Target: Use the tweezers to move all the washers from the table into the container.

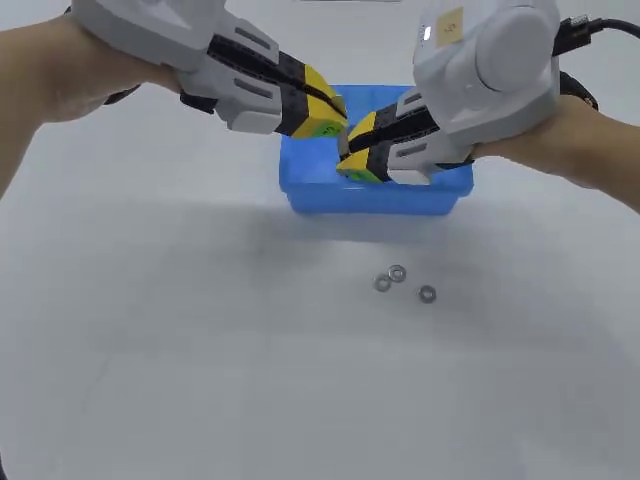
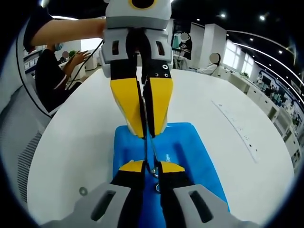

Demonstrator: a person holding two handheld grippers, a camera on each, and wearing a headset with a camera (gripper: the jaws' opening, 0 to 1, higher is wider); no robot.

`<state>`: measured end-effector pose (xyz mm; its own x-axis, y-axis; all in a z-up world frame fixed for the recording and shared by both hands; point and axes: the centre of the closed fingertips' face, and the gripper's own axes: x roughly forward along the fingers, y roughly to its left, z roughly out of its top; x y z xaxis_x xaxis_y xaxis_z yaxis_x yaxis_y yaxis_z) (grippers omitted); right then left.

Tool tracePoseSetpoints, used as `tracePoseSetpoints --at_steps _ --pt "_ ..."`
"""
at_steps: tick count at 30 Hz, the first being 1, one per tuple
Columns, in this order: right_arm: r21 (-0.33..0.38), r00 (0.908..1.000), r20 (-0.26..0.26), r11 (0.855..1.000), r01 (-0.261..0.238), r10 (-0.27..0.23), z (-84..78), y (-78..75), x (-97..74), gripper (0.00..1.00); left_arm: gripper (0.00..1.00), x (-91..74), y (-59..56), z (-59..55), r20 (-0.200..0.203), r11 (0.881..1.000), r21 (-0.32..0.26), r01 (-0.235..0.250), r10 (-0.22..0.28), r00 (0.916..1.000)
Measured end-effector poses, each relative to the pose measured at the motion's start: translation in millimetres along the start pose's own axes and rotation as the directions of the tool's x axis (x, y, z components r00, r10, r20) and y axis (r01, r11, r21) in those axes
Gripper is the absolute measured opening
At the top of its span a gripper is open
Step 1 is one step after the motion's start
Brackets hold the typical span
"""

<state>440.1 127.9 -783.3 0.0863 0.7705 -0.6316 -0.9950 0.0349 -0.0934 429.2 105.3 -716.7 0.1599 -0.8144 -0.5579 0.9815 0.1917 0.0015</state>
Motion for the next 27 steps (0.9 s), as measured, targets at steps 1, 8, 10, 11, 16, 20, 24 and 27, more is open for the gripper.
tracePoseSetpoints --at_steps 1,8,10,11,16,20,24,27 --pt "0.000 1.0000 -0.001 1.000 0.002 -0.002 0.4 -0.3 -0.5 0.14 0.07 -0.1 -1.1 0.7 -0.001 1.000 0.001 0.000 0.000 1.0000" --pt "-0.026 0.9999 0.012 1.000 0.010 -0.010 9.3 2.6 -9.3 0.14 0.07 -6.2 -7.2 10.2 -0.002 0.999 0.038 -0.002 0.002 1.0000" --pt "-0.050 0.9995 0.028 0.999 0.013 -0.011 14.4 3.9 -13.8 0.14 0.07 -9.3 -9.4 15.5 0.001 0.999 0.047 0.001 -0.002 1.0000" --pt "-0.059 0.9993 0.036 0.998 0.008 -0.006 16.8 5.6 -16.7 0.14 0.07 -11.0 -10.5 18.5 0.003 0.998 0.055 0.002 -0.002 1.0000" --pt "-0.088 0.9980 0.062 0.996 0.022 -0.017 26.5 9.2 -30.4 0.10 0.07 -17.2 -13.5 31.1 0.019 0.997 0.073 -0.006 0.004 0.9998" --pt "-0.103 0.9973 0.070 0.994 0.030 -0.023 29.8 11.6 -38.9 0.11 0.07 -19.2 -19.2 41.0 0.026 0.996 0.090 -0.002 0.000 0.9997" --pt "-0.107 0.9962 0.082 0.993 0.038 -0.030 32.9 17.9 -47.8 0.11 0.07 -19.3 -28.1 50.4 0.029 0.994 0.112 0.007 -0.010 0.9995" --pt "-0.090 0.9926 0.115 0.995 0.048 -0.037 38.3 24.6 -57.4 0.11 0.06 -20.7 -34.5 58.7 0.047 0.993 0.118 0.011 -0.017 0.9988"
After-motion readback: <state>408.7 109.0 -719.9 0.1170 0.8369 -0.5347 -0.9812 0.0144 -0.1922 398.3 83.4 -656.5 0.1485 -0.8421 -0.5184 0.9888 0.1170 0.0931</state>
